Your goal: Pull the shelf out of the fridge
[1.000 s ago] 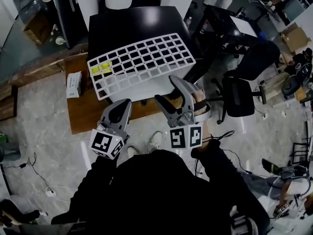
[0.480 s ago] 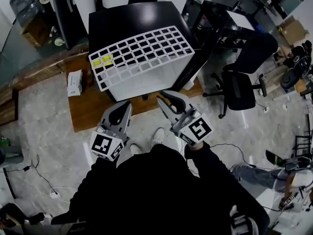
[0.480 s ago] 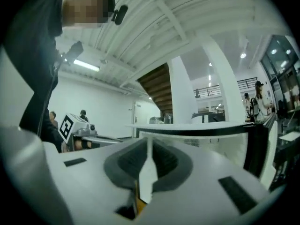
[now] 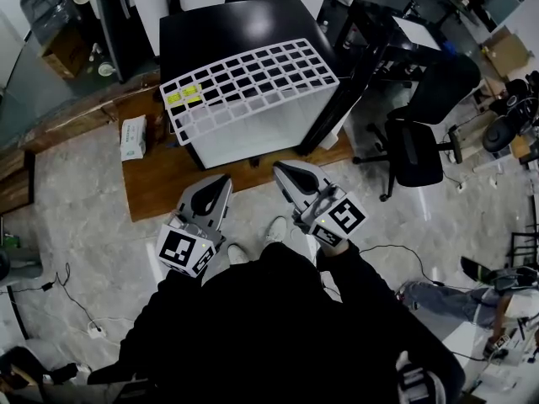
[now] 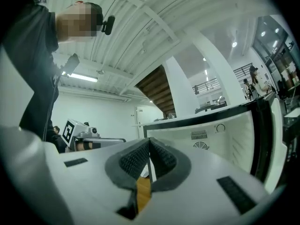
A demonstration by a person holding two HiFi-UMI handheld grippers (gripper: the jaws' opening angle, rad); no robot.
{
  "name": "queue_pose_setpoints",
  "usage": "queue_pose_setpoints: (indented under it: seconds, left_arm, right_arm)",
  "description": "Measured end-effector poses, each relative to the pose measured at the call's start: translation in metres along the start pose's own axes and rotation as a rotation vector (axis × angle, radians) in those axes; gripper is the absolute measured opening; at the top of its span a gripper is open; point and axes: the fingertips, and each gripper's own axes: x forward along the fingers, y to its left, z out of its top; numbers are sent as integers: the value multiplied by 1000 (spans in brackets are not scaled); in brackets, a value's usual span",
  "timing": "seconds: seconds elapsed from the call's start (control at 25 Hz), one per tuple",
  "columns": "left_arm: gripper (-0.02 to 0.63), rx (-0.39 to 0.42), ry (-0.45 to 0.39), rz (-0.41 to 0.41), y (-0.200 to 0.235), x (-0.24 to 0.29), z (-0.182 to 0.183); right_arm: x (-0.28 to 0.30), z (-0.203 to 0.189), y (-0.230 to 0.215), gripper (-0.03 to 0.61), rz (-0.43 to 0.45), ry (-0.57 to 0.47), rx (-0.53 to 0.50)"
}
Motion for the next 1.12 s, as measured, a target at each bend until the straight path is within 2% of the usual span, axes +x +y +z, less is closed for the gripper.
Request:
queue_pose_setpoints:
  seconds: [0.56,0.76,1.12]
  left_arm:
    - [6,3,5,-12,-3,-5,-2]
    - [6,4,4,-10,-3,-5,-2]
    - [6,4,8,-12,2,-1,-3]
  right_arm:
    - [2,-17,11,6,4,78,-56]
    - [6,-13,13,6,19,53,-50]
    - [10,-18,6,6,7,72,-54]
